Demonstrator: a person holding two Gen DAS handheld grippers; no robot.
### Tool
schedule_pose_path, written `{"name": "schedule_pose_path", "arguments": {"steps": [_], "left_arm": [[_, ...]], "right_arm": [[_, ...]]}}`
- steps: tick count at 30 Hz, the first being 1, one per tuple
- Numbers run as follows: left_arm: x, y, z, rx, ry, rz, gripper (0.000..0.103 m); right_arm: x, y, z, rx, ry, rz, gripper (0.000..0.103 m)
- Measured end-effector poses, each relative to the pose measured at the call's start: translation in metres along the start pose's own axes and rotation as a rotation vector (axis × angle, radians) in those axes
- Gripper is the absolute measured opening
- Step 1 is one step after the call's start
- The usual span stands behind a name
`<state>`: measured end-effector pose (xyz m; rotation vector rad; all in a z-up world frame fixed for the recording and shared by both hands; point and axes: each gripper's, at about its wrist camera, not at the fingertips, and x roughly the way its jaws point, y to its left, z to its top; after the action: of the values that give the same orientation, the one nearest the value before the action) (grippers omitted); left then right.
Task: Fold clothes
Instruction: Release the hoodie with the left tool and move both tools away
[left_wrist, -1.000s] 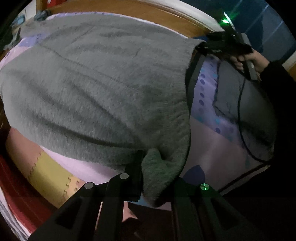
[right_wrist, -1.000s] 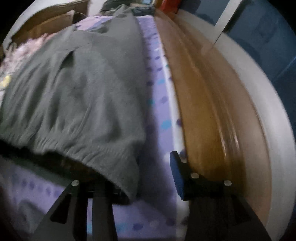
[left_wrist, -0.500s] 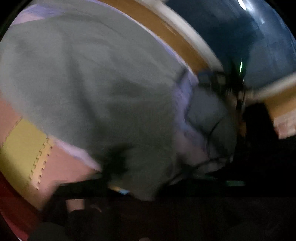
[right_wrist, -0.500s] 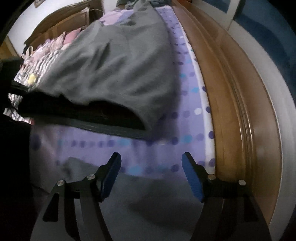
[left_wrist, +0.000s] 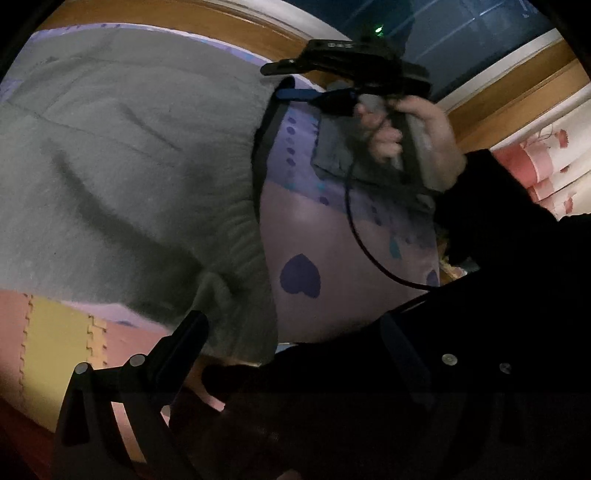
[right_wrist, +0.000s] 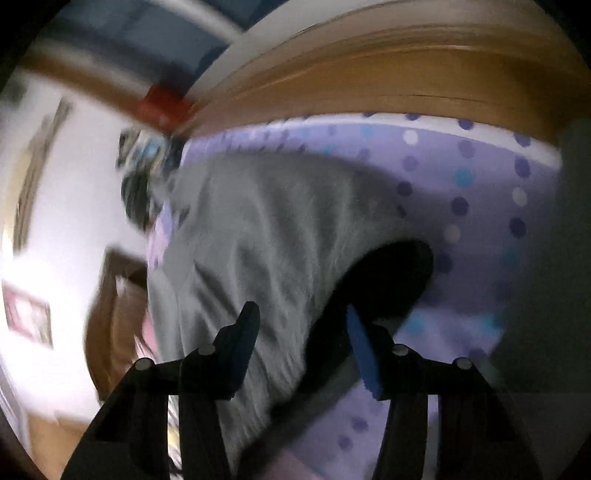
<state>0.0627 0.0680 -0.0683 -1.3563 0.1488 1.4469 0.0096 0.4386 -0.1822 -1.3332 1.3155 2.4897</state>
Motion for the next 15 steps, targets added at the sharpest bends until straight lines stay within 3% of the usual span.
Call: {"name": "schedule_pose_path", "arguments": {"steps": [1,2,5,10,13,15], "left_arm": [[0.0,0.001,-0.002,0.006,0.002,-0.001,0.095],[0.003,0.003,-0.004,0.001,-0.002,-0.007,0.095],[0.003,0.009,-0.011,-0.031,-0.031,-0.024,0.092],[-0.009,0.028,-0.027,-0.122,-0.09,-0.016,0.091],[-0.026,0.043,-0.037,-0.177,-0.123,-0.021,0.09],[-0.039,0.066,-0.049,-0.267,-0.176,-0.036,0.087]], "right_arm": [[-0.004,-0.007,0.004,0.063,-0.037,0.028,0.028],[-0.008,-0.014,0.007,0.126,-0.073,0.056,0.004],[-0.031,-0.027,0.014,0.218,-0.164,0.141,0.004],[-0.057,-0.035,0.028,0.17,-0.237,0.113,0.003],[-0.039,-0.044,0.033,0.198,-0.158,0.024,0.005],[-0.024,-0.038,0.025,0.22,-0.113,-0.08,0.016]]}}
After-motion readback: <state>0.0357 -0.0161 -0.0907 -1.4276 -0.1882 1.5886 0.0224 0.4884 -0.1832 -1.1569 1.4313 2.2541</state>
